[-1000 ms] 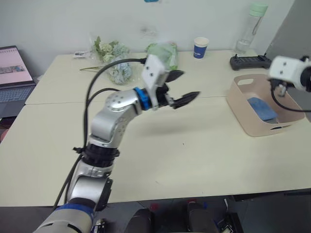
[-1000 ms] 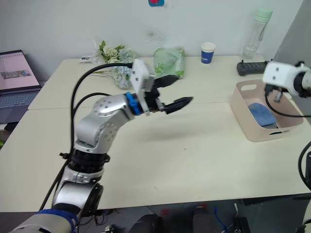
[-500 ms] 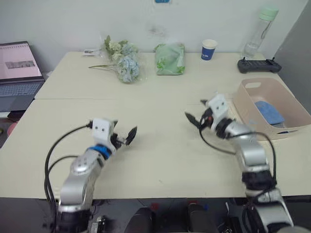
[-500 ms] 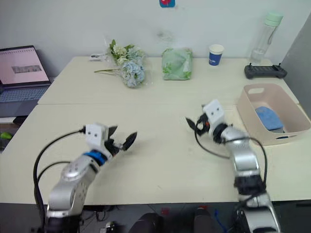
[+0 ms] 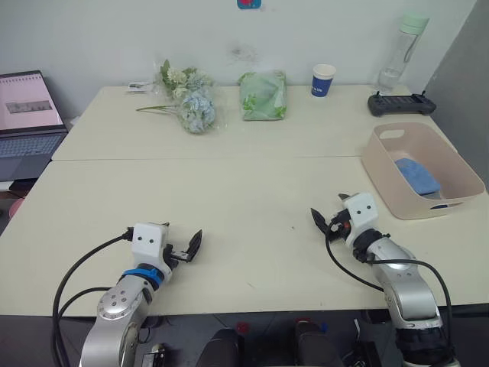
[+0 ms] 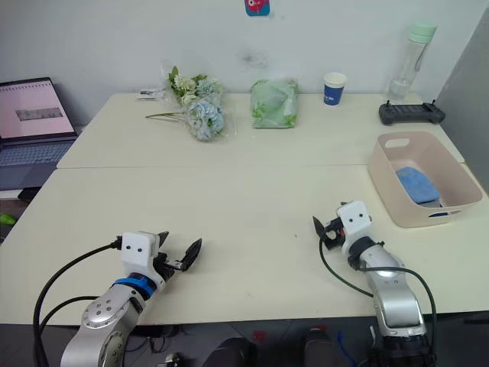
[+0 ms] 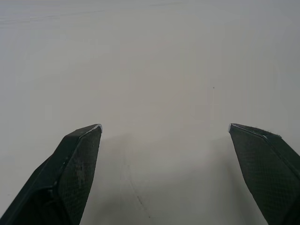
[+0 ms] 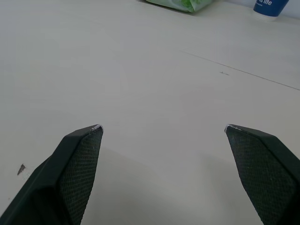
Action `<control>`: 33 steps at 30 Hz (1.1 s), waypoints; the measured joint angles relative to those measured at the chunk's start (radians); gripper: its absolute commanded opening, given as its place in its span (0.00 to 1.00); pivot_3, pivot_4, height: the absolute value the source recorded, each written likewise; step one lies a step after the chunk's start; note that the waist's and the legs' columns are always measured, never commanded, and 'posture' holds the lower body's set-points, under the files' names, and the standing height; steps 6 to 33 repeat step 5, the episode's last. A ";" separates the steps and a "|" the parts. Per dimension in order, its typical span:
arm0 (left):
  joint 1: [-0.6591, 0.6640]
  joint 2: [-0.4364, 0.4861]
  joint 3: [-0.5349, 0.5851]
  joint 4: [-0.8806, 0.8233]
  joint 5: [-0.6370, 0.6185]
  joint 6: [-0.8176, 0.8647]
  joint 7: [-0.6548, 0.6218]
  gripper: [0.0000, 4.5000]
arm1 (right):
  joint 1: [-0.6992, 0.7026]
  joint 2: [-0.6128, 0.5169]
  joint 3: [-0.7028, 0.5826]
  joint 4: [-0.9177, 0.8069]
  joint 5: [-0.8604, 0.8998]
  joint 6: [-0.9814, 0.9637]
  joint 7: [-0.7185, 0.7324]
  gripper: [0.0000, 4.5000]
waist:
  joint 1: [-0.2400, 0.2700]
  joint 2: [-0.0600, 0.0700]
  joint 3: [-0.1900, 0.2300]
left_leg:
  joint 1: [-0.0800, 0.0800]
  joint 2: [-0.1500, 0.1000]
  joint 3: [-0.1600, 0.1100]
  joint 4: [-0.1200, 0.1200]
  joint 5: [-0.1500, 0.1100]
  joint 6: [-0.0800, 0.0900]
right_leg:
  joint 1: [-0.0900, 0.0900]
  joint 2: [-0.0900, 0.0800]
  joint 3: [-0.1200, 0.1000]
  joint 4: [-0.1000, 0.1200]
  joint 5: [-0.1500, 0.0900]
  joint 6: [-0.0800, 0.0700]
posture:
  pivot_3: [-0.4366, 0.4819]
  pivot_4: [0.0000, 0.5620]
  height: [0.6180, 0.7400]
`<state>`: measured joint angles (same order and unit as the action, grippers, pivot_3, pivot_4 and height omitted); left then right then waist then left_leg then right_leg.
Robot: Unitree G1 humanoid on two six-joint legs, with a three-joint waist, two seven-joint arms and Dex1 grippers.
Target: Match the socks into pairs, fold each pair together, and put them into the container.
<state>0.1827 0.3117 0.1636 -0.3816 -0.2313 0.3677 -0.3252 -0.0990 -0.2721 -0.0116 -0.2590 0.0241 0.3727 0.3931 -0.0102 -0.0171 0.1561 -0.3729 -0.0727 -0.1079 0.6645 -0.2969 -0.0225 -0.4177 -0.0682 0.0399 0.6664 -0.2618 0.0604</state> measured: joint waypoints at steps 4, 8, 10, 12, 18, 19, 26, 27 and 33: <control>-0.027 0.000 -0.001 0.004 0.007 -0.001 0.010 1.00 | -0.004 0.002 0.004 0.000 0.000 0.009 -0.008 1.00 | 0.001 0.000 0.000 | 0.000 0.000 0.000 0.000 0.000 0.000 | 0.000 0.000 0.000 0.000 0.000 0.000 | 0.48 0.27 1.00; -0.035 0.000 -0.002 0.004 0.009 -0.001 0.010 1.00 | -0.006 0.002 0.004 0.000 0.001 0.011 -0.008 1.00 | 0.002 0.000 0.000 | 0.000 0.000 0.000 0.000 0.000 0.000 | 0.000 0.000 0.000 0.000 0.000 0.000 | 0.48 0.27 1.00; -0.035 0.000 -0.002 0.004 0.009 -0.001 0.010 1.00 | -0.006 0.002 0.004 0.000 0.001 0.011 -0.008 1.00 | 0.002 0.000 0.000 | 0.000 0.000 0.000 0.000 0.000 0.000 | 0.000 0.000 0.000 0.000 0.000 0.000 | 0.48 0.27 1.00; -0.035 0.000 -0.002 0.004 0.009 -0.001 0.010 1.00 | -0.006 0.002 0.004 0.000 0.001 0.011 -0.008 1.00 | 0.002 0.000 0.000 | 0.000 0.000 0.000 0.000 0.000 0.000 | 0.000 0.000 0.000 0.000 0.000 0.000 | 0.48 0.27 1.00; -0.035 0.000 -0.002 0.004 0.009 -0.001 0.010 1.00 | -0.006 0.002 0.004 0.000 0.001 0.011 -0.008 1.00 | 0.002 0.000 0.000 | 0.000 0.000 0.000 0.000 0.000 0.000 | 0.000 0.000 0.000 0.000 0.000 0.000 | 0.48 0.27 1.00; -0.035 0.000 -0.002 0.004 0.009 -0.001 0.010 1.00 | -0.006 0.002 0.004 0.000 0.001 0.011 -0.008 1.00 | 0.002 0.000 0.000 | 0.000 0.000 0.000 0.000 0.000 0.000 | 0.000 0.000 0.000 0.000 0.000 0.000 | 0.48 0.27 1.00; -0.035 0.000 -0.002 0.004 0.009 -0.001 0.010 1.00 | -0.006 0.002 0.004 0.000 0.001 0.011 -0.008 1.00 | 0.002 0.000 0.000 | 0.000 0.000 0.000 0.000 0.000 0.000 | 0.000 0.000 0.000 0.000 0.000 0.000 | 0.48 0.27 1.00; -0.035 0.000 -0.002 0.004 0.009 -0.001 0.010 1.00 | -0.006 0.002 0.004 0.000 0.001 0.011 -0.008 1.00 | 0.002 0.000 0.000 | 0.000 0.000 0.000 0.000 0.000 0.000 | 0.000 0.000 0.000 0.000 0.000 0.000 | 0.48 0.27 1.00; -0.035 0.000 -0.002 0.004 0.009 -0.001 0.010 1.00 | -0.006 0.002 0.004 0.000 0.001 0.011 -0.008 1.00 | 0.002 0.000 0.000 | 0.000 0.000 0.000 0.000 0.000 0.000 | 0.000 0.000 0.000 0.000 0.000 0.000 | 0.48 0.27 1.00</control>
